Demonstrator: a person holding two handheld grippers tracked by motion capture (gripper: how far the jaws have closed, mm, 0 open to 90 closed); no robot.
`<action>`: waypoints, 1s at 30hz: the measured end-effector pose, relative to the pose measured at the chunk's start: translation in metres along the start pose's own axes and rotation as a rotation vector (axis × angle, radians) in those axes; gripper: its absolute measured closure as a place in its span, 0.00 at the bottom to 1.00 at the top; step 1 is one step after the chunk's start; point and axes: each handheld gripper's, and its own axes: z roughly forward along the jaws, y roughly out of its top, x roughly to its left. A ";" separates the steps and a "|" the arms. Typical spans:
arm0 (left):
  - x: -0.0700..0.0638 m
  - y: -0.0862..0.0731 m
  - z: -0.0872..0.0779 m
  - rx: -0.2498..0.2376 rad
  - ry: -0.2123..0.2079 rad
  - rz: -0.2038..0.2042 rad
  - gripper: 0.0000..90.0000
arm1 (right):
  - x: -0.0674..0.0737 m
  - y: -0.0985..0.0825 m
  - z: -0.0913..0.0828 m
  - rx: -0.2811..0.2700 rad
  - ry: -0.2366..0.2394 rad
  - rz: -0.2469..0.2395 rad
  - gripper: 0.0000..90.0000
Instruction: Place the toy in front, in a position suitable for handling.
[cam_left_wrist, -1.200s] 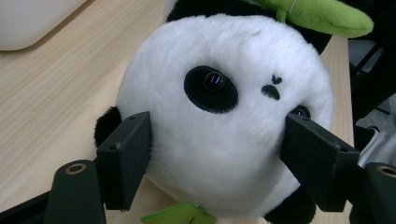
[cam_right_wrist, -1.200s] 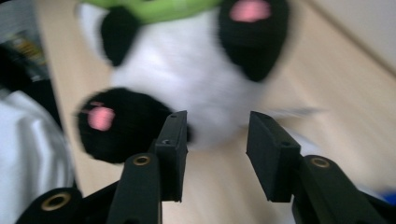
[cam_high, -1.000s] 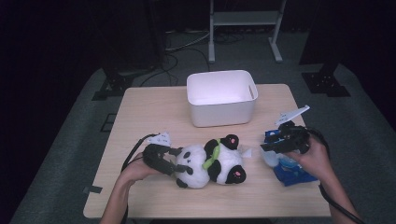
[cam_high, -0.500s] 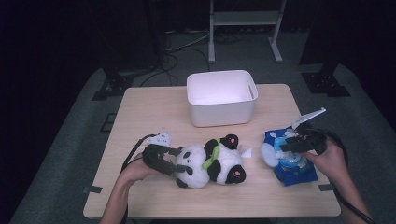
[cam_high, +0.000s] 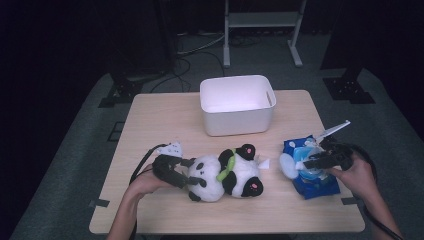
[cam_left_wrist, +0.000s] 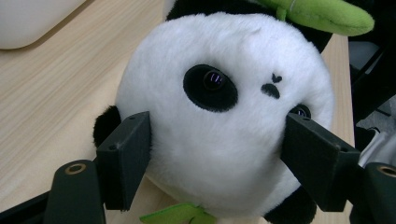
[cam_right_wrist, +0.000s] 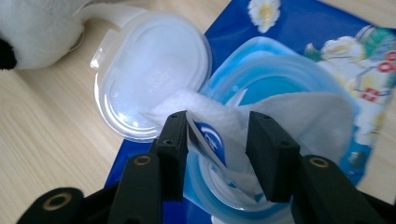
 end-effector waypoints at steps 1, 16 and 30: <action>0.000 0.000 0.000 0.000 0.000 0.000 0.28 | 0.000 0.000 0.000 0.000 0.000 0.000 0.63; -0.001 0.000 0.000 0.000 0.001 -0.002 0.28 | 0.013 0.010 0.017 0.059 -0.018 -0.075 0.70; 0.000 -0.002 0.001 -0.004 -0.005 -0.003 0.27 | 0.010 0.009 0.014 0.066 0.002 -0.058 0.97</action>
